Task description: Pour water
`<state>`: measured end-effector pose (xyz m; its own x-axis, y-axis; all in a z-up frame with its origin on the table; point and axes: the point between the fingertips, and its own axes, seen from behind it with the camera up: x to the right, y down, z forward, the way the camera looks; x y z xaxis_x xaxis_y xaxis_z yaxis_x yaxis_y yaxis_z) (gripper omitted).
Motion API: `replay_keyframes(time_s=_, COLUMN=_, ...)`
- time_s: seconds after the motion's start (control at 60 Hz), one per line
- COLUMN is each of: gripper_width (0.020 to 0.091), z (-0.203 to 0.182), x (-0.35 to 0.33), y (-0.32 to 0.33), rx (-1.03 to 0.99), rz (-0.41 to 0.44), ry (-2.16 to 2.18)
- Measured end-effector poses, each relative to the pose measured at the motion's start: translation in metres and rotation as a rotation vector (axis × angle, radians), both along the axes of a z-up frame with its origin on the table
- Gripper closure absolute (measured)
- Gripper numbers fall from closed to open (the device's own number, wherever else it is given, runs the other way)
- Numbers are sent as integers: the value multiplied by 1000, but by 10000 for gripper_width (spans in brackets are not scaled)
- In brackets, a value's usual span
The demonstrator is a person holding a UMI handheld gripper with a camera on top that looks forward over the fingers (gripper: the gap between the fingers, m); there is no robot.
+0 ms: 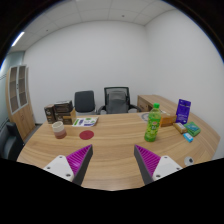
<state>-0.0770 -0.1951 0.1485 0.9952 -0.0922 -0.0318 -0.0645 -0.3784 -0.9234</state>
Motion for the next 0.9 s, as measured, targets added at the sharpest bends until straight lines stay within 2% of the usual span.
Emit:
replay_keyframes(time_s=0.15, gripper_width=258, z=-41, x=107, y=39, rx=-27, rz=-89, ry=3)
replay_keyframes(time_s=0.35, gripper_width=256, z=-62, x=200, y=135, rx=38, rz=-119, ry=-36)
replay_keyframes(time_s=0.533, gripper_width=264, z=-76, x=224, y=204, rx=86, rz=-65, ry=-44)
replay_keyframes(time_s=0.583, gripper_width=308, z=-76, x=223, y=215, rx=106, rz=-47, ry=-38)
replay_keyframes(time_s=0.683, gripper_width=452, z=-78, x=218, y=231, rx=144, rz=-2, ry=-56)
replay_keyframes(time_s=0.733, gripper_width=500, z=-77, x=220, y=235, rx=154, rz=-5, ry=-69)
replay_keyframes(time_s=0.767, gripper_width=557, z=-74, x=222, y=237, rx=173, rz=-11, ry=-78)
replay_keyframes(time_s=0.9, gripper_width=633, z=-74, x=218, y=240, rx=186, rz=-1, ry=-67)
